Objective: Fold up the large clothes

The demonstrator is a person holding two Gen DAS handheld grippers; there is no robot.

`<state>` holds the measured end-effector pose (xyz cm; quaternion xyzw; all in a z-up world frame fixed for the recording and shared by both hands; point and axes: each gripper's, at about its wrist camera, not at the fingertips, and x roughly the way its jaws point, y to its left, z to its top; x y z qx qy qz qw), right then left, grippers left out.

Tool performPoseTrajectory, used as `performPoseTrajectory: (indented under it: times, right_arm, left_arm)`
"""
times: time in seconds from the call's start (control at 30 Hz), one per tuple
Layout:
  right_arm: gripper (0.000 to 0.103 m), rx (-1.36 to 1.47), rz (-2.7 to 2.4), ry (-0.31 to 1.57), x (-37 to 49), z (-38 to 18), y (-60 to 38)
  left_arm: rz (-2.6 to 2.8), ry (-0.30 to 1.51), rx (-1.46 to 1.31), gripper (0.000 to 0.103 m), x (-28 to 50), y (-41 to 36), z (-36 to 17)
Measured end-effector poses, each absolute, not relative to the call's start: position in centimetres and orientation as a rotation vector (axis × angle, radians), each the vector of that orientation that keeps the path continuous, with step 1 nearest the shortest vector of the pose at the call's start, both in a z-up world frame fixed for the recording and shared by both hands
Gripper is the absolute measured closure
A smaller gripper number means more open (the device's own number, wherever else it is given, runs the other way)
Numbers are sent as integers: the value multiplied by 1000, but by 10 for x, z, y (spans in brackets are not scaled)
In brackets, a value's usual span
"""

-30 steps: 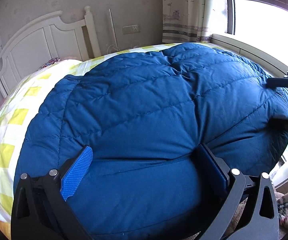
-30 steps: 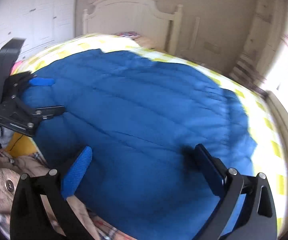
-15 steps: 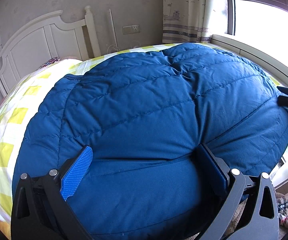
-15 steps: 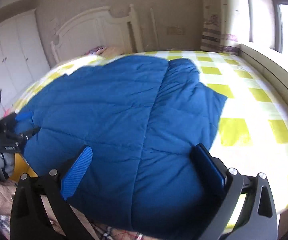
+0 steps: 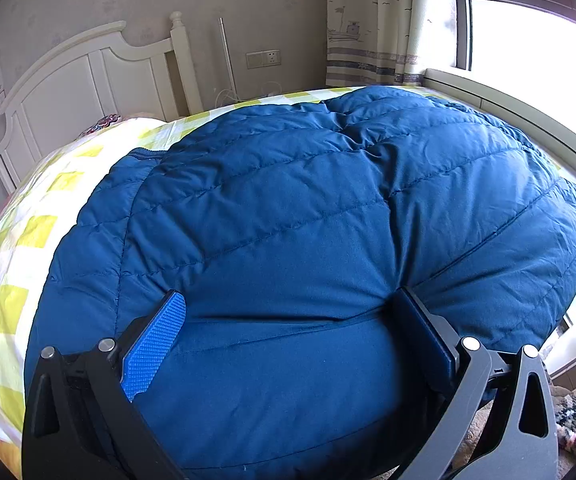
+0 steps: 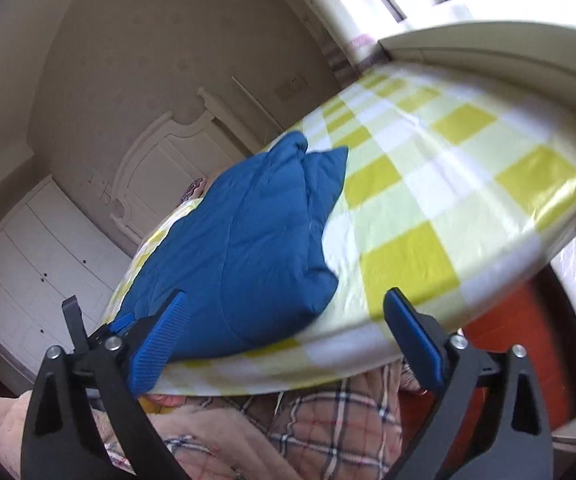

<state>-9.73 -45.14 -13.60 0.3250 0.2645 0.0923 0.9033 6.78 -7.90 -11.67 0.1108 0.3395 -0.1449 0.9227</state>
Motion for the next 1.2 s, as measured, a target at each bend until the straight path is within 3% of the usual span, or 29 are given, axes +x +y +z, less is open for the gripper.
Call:
performPoseTrajectory:
  times: [0.53, 0.73, 0.77, 0.8, 0.9, 1.2]
  right_arm:
    - [5, 604, 260, 674, -28, -136, -386]
    - [5, 718, 183, 687, 23, -131, -383]
    - [23, 726, 180, 662, 23, -130, -386]
    - [53, 717, 155, 623, 19, -129, -390]
    - [62, 708, 180, 541, 11, -128, -397]
    - [65, 564, 189, 464, 4, -100, -382]
  left_arm:
    - [-299, 696, 221, 4, 67, -80, -117]
    - [-320, 791, 213, 4, 79, -83, -100]
    - [-333, 797, 194, 4, 82, -83, -93]
    - [-335, 789, 182, 4, 85, -83, -86]
    - [-339, 752, 173, 4, 94, -93, -69]
    - [-313, 787, 340, 4, 111, -143, -100]
